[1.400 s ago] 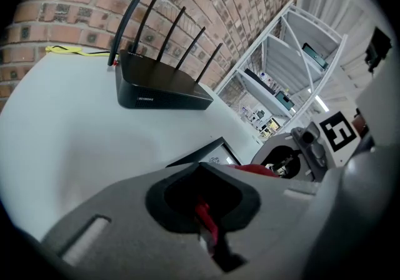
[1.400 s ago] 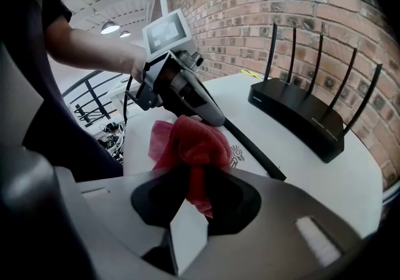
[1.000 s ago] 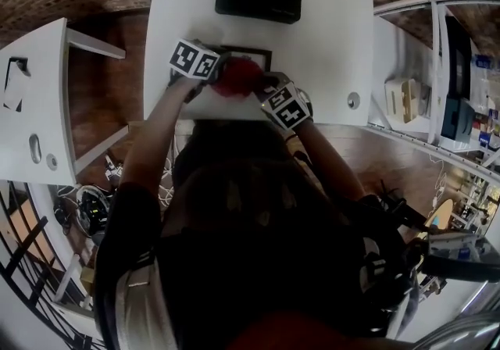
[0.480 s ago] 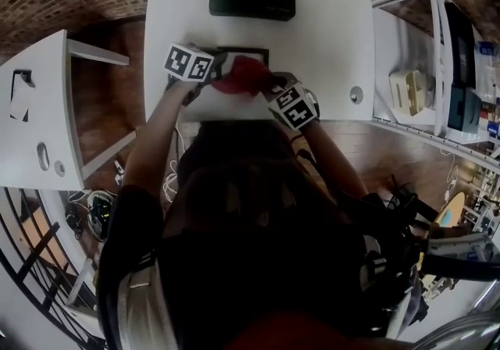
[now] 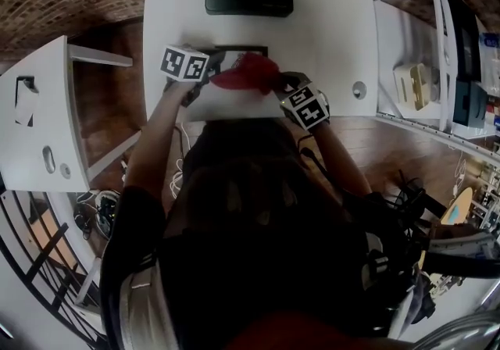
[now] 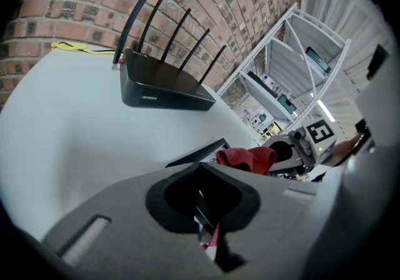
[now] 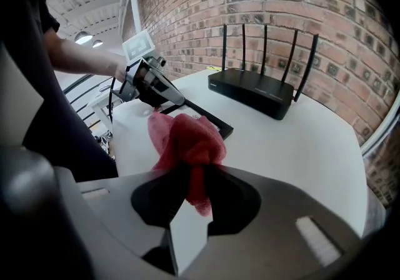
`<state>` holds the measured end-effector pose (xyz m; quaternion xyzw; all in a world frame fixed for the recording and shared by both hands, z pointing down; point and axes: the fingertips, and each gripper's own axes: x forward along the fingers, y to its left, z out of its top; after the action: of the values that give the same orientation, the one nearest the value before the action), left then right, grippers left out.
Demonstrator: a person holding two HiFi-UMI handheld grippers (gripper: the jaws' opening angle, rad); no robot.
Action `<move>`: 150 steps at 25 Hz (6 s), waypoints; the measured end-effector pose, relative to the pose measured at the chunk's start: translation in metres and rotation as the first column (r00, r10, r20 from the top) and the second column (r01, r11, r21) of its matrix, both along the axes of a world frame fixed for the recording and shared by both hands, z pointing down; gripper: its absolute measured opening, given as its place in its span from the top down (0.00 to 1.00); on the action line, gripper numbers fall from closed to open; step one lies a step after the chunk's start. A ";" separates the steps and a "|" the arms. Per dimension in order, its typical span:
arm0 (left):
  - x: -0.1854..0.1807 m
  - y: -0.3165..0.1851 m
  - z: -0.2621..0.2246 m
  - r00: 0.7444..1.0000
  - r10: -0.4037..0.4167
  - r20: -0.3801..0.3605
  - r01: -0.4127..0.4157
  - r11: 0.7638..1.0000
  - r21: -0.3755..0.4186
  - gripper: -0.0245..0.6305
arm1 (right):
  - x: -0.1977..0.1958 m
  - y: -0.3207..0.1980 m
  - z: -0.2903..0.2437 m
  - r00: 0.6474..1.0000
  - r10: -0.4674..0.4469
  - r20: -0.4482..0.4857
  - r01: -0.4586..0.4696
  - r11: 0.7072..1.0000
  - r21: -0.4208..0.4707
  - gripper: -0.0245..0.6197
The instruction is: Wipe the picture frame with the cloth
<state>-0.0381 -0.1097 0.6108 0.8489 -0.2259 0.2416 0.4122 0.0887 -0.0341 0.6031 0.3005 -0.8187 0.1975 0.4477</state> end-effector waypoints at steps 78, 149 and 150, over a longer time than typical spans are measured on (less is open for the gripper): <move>0.036 0.084 -0.005 0.988 0.149 -0.050 -0.150 0.989 -0.018 0.96 | -0.158 -0.048 0.005 0.879 -0.474 -0.040 0.476 0.876 0.074 0.85; 0.023 0.067 -0.001 0.998 0.011 -0.056 -0.014 0.998 -0.063 0.96 | -0.039 -0.053 0.007 0.944 -0.281 -0.173 0.308 0.939 0.154 0.84; 0.022 0.067 -0.002 0.998 0.009 -0.057 -0.013 0.998 -0.063 0.96 | -0.038 -0.053 0.006 0.946 -0.275 -0.169 0.301 0.941 0.156 0.84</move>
<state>-0.0159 -0.0427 0.6092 0.8431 -0.2018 0.2268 0.4439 0.0503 -0.0870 0.6091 0.2298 -0.8337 0.0327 0.5010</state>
